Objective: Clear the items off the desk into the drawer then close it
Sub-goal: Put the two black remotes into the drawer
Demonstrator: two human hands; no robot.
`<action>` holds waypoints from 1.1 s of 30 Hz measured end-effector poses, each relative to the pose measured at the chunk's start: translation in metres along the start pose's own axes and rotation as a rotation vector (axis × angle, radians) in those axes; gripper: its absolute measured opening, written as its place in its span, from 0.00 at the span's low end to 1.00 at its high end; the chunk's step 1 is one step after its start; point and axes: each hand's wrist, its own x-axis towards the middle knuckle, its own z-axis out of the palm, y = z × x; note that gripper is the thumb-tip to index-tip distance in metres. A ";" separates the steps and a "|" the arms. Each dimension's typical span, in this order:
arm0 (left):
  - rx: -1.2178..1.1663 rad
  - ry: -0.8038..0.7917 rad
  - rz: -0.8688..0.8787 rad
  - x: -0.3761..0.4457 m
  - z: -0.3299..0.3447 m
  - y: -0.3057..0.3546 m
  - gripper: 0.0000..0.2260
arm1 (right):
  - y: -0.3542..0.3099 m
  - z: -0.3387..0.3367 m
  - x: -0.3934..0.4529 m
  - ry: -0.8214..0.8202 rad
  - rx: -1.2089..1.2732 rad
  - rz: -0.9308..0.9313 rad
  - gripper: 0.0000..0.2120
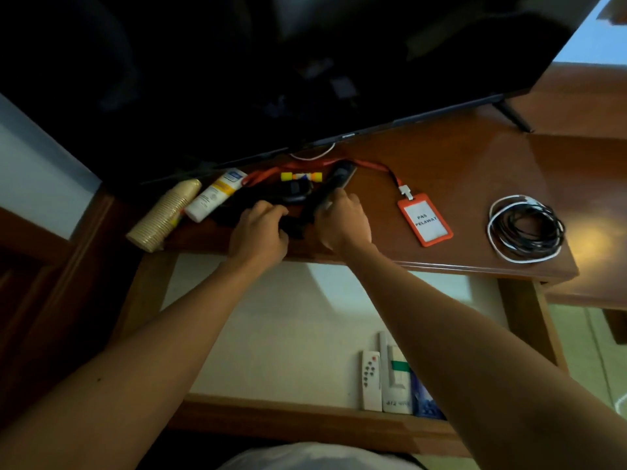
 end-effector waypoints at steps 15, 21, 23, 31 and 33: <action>0.307 -0.318 0.301 0.044 -0.012 -0.036 0.24 | -0.032 0.021 0.052 -0.046 -0.151 0.309 0.36; 0.298 -0.295 0.350 0.042 -0.011 -0.039 0.21 | -0.032 0.020 0.041 0.014 -0.119 0.372 0.40; 0.298 -0.265 0.351 0.039 -0.011 -0.040 0.21 | -0.030 0.018 0.033 0.030 -0.120 0.386 0.42; 0.271 -0.175 0.263 0.009 -0.004 -0.019 0.18 | -0.013 0.016 -0.012 0.021 -0.114 0.369 0.45; 0.258 -0.157 0.238 -0.003 -0.001 -0.012 0.17 | -0.008 0.015 -0.026 0.024 -0.105 0.353 0.44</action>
